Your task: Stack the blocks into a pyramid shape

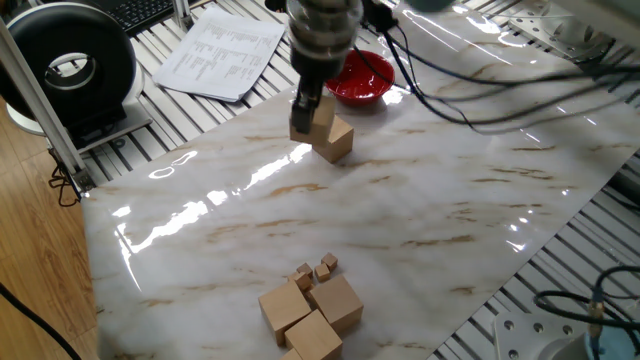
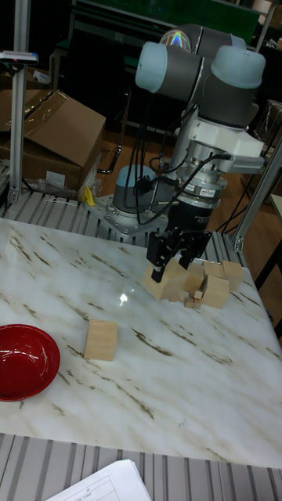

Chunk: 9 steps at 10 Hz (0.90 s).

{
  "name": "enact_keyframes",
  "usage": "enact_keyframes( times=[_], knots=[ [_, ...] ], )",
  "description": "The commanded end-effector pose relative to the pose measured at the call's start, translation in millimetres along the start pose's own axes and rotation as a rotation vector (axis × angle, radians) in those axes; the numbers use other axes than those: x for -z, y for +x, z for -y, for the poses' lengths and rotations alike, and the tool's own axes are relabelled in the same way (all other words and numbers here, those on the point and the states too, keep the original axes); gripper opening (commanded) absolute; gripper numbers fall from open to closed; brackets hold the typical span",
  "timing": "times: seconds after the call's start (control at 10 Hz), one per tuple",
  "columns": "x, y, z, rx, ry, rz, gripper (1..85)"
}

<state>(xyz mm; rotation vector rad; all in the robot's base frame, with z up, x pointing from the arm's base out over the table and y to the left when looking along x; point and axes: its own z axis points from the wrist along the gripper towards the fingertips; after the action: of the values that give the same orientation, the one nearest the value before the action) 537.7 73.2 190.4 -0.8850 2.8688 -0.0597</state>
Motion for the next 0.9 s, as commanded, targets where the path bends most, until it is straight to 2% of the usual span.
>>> enact_keyframes(
  times=[0.0,0.3,0.5,0.8],
  knots=[
    [2.6,-10.2,3.4,0.019,-0.019,-0.001,1.0],
    [-13.1,-15.5,18.6,0.077,-0.029,0.012,1.0],
    [-22.4,-17.7,31.8,0.133,-0.009,0.003,1.0],
    [-34.3,-20.9,41.2,0.182,-0.021,0.013,1.0]
  ],
)
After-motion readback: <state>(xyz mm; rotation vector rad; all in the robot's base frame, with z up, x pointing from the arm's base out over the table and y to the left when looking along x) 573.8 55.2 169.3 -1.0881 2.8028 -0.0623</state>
